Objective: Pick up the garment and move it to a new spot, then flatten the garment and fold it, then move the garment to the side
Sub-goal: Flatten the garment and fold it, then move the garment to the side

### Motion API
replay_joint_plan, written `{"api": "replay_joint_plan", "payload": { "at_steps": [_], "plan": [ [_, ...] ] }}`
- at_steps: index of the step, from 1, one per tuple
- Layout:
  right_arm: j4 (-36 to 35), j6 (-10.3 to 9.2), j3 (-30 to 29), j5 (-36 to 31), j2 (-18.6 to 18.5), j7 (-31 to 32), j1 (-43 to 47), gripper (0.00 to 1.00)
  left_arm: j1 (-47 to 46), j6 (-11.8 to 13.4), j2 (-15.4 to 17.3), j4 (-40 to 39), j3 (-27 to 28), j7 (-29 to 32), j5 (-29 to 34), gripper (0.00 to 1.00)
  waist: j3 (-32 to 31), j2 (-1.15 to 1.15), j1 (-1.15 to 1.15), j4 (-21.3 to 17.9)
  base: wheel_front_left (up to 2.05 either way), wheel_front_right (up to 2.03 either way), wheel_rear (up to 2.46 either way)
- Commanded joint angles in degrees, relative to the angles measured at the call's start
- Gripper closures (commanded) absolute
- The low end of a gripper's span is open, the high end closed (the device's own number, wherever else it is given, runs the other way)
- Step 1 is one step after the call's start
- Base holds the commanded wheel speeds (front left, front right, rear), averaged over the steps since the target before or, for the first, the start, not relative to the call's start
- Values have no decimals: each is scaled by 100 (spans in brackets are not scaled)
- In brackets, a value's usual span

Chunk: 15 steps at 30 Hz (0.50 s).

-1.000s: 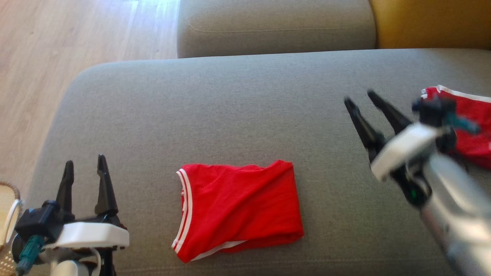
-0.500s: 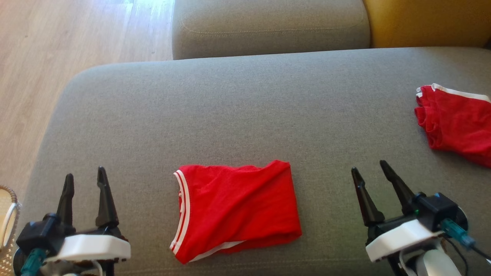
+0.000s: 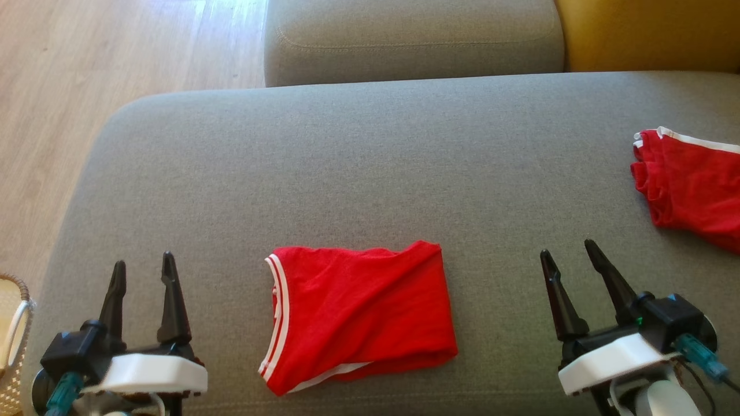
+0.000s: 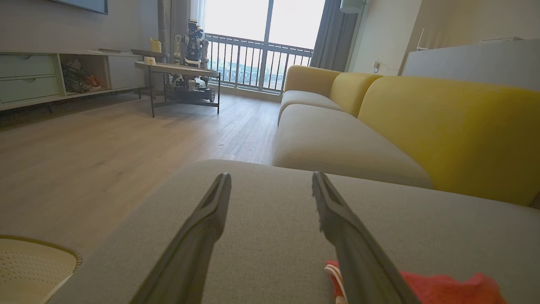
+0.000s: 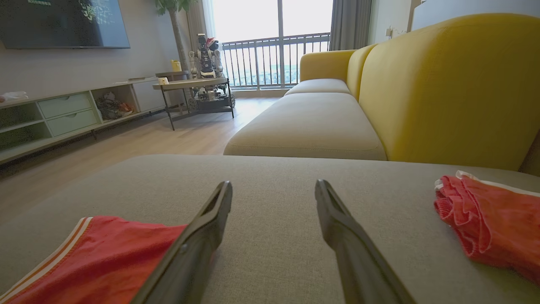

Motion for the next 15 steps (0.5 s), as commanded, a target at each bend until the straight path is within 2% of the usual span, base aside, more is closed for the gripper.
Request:
{"api": "replay_joint_plan", "payload": {
  "at_steps": [1,12,15],
  "plan": [
    [-197,-1,114,63,3,5,-111,0,-178,-24,22,-166,148,-70,36,0,0,0,0,-3,0,0,0],
    [-92,-1,88,141,4,2,-90,0,-236,-75,22,-88,179,-70,46,0,30,0,0,-11,0,0,0],
    [41,-1,257,426,4,204,-119,0,-260,-77,21,-75,184,-70,40,0,82,0,0,-3,0,0,0]
  ]
}}
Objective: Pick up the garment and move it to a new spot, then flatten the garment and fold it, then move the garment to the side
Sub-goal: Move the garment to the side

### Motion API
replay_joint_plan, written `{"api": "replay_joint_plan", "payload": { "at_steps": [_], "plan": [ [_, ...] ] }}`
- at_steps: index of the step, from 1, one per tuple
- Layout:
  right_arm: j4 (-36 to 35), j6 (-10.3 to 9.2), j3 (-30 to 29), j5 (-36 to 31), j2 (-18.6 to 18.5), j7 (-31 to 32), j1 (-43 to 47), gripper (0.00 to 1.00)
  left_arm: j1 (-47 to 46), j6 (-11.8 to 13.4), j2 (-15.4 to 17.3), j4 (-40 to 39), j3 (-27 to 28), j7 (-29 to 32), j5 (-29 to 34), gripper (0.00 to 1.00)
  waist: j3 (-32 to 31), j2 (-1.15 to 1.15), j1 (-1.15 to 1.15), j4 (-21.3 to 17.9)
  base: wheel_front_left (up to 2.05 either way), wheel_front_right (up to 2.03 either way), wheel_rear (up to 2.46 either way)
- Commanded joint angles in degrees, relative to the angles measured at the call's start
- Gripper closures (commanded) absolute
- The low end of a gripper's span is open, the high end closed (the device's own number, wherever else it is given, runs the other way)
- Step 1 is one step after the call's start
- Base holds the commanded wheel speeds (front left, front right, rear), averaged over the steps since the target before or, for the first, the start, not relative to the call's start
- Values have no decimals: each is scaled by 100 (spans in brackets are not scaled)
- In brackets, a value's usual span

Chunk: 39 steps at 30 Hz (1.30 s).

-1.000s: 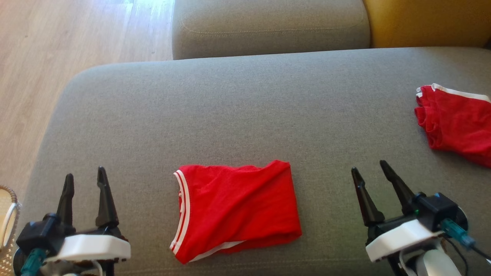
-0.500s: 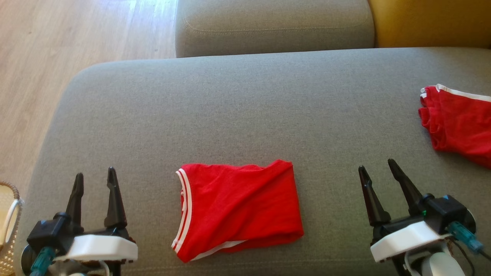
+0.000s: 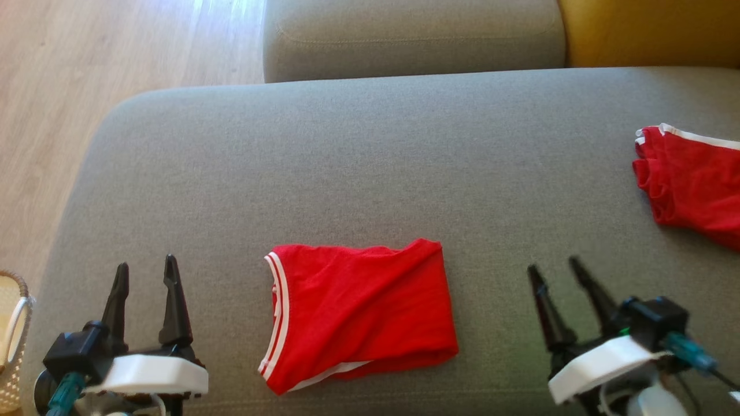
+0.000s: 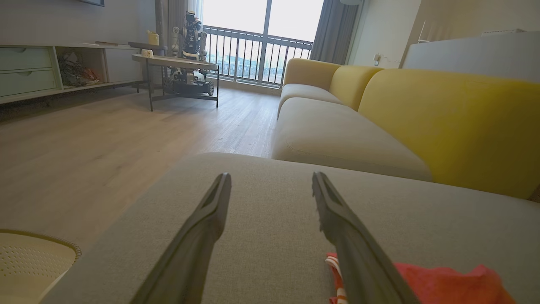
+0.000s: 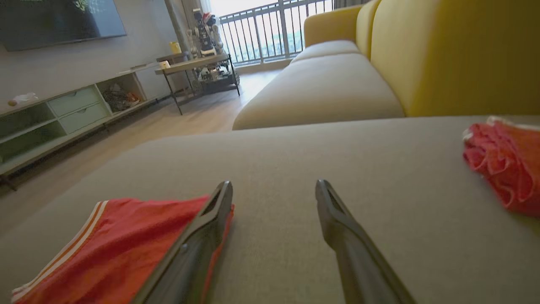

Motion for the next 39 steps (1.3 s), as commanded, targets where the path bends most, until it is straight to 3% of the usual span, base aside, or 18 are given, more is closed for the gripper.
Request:
{"api": "replay_joint_plan", "payload": {
  "at_steps": [1,9,25,26,27,32,39],
  "plan": [
    [-11,-1,222,254,0,212,-157,0,-276,-24,21,-179,177,-70,37,0,70,0,0,11,0,0,0],
    [780,-1,911,1737,0,1241,-613,0,-510,-44,21,-110,108,-70,30,0,425,0,0,155,0,0,0],
    [2075,-1,1319,2025,0,1516,-1390,0,-757,-96,21,55,-68,-70,80,0,801,0,0,698,0,0,0],
    [2138,-1,1326,1986,0,1510,-1419,80,-753,-94,21,52,-64,-70,81,0,797,0,0,710,0,0,0],
    [2188,-1,1331,1926,0,1483,-1450,100,-750,-97,21,52,-56,-70,83,0,793,0,0,716,0,0,0],
    [2287,-1,1317,1655,0,1328,-1593,100,-732,-106,21,68,-30,-70,90,0,753,0,0,664,0,0,0],
    [2112,-1,1170,746,-12,1273,-1769,100,-734,-165,21,51,-53,-70,134,0,707,0,0,350,0,0,0]
  ]
}}
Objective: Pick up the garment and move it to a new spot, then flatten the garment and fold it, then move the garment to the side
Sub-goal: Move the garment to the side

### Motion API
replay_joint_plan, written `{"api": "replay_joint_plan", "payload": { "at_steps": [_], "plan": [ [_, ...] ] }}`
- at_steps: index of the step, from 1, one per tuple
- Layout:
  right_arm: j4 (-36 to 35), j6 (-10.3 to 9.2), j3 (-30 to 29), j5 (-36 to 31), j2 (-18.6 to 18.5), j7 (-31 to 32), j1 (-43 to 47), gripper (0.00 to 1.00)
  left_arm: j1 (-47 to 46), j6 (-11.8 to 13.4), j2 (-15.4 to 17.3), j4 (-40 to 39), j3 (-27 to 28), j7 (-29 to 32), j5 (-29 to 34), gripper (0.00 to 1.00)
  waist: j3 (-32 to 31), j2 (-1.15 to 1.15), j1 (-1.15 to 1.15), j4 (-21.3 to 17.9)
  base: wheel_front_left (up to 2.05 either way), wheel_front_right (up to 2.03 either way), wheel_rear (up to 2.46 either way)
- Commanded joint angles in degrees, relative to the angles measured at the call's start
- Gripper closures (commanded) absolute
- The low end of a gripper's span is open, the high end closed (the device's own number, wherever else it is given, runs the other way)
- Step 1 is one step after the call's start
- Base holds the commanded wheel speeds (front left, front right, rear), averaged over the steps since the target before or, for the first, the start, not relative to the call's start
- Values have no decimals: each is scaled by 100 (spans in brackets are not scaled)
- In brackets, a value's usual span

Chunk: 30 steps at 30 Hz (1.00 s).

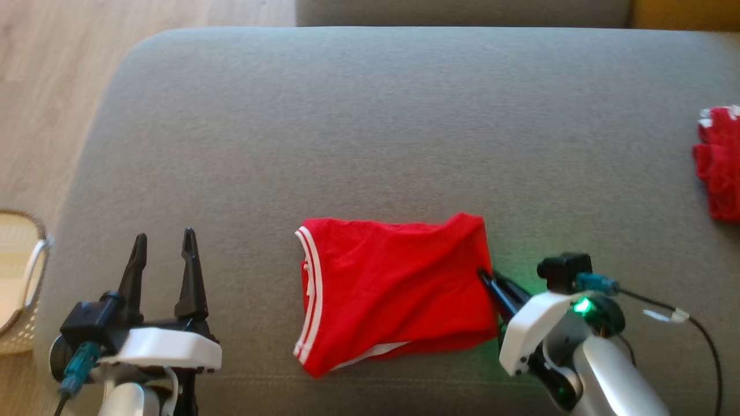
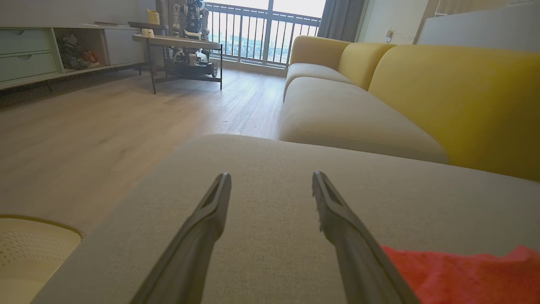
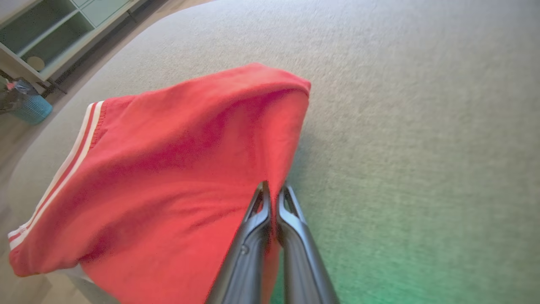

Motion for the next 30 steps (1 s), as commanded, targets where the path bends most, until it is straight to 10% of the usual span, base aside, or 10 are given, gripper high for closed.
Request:
{"api": "replay_joint_plan", "payload": {
  "at_steps": [1,17,30],
  "plan": [
    [-253,-2,56,-105,-30,-37,-268,100,-232,-22,24,-193,161,-70,74,0,-10,0,0,-107,0,0,0],
    [-1510,-2,156,-414,-1303,628,-1719,100,-1030,-251,145,-551,-235,-70,724,0,1068,0,0,-1708,0,0,0],
    [-627,-2,-489,-105,-1867,147,-3503,100,-2616,-477,898,-550,-793,222,1123,0,2249,0,0,-2848,0,0,0]
  ]
}}
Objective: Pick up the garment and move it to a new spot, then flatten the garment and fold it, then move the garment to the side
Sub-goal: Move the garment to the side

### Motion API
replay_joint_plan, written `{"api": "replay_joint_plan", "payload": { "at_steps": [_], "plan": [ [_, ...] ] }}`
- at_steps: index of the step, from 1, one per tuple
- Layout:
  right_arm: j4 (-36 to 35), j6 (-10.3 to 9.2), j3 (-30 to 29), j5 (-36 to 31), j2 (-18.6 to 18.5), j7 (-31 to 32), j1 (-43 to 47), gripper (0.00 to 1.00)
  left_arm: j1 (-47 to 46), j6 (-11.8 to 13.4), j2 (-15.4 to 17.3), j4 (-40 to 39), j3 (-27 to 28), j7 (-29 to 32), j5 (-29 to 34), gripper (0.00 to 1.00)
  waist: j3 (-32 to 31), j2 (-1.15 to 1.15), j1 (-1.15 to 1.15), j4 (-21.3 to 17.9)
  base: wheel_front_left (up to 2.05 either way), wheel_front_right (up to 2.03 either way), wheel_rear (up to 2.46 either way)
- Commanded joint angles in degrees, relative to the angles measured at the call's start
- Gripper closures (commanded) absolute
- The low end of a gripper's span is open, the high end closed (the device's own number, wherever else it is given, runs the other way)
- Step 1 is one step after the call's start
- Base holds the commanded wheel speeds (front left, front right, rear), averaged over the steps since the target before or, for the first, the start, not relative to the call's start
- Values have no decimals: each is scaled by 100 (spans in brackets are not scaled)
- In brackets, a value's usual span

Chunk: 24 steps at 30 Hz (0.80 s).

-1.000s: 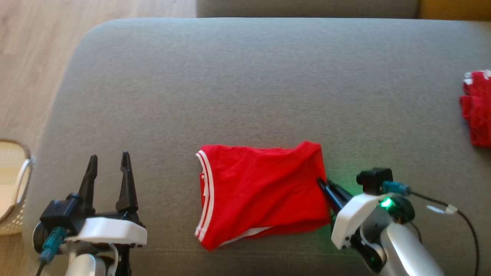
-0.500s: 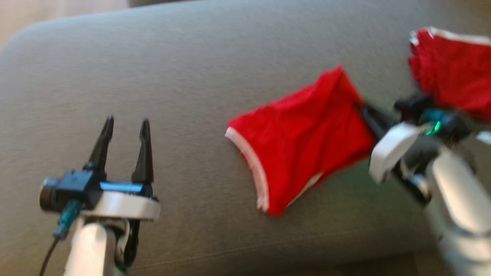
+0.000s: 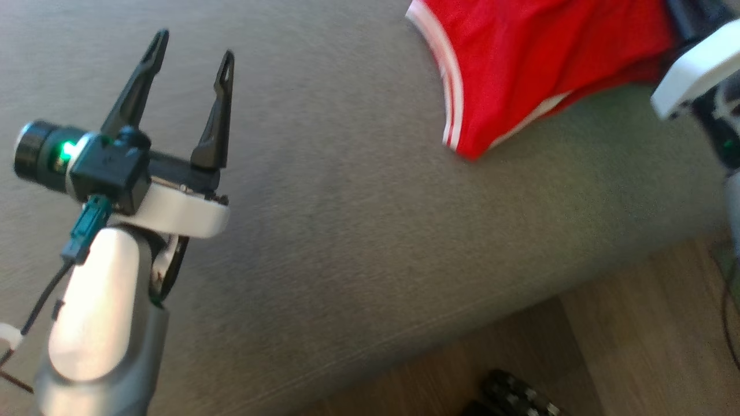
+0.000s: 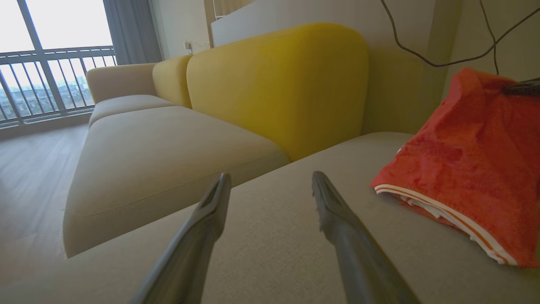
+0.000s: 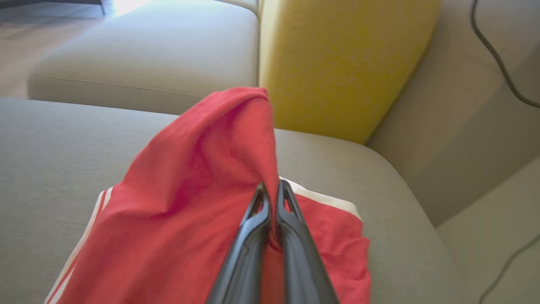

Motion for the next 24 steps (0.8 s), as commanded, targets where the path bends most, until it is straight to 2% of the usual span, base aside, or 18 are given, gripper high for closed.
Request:
{"api": "replay_joint_plan", "payload": {
  "at_steps": [1,7,13,14,15,24],
  "plan": [
    [13,-2,-147,-12,-145,-144,-275,100,-216,-31,184,-254,96,102,24,0,463,0,-2,-473,0,0,0],
    [516,-2,-610,-240,-120,-403,-555,100,-292,-45,300,-421,-24,338,-11,0,654,0,-2,-639,0,0,0],
    [723,-2,-829,-316,12,-523,-539,100,-220,-38,378,-533,-12,433,-50,0,709,0,-2,-695,0,0,0],
    [748,-2,-866,-318,37,-547,-543,92,-207,-34,388,-550,-8,446,-58,0,716,0,-2,-696,0,0,0],
    [760,-2,-901,-323,59,-582,-546,0,-198,-27,395,-565,-4,457,-68,0,721,0,-2,-694,0,0,0],
    [528,-2,-962,-591,102,-726,-562,0,-103,84,264,-417,-18,249,-230,0,443,0,-2,-422,0,0,0]
  ]
}}
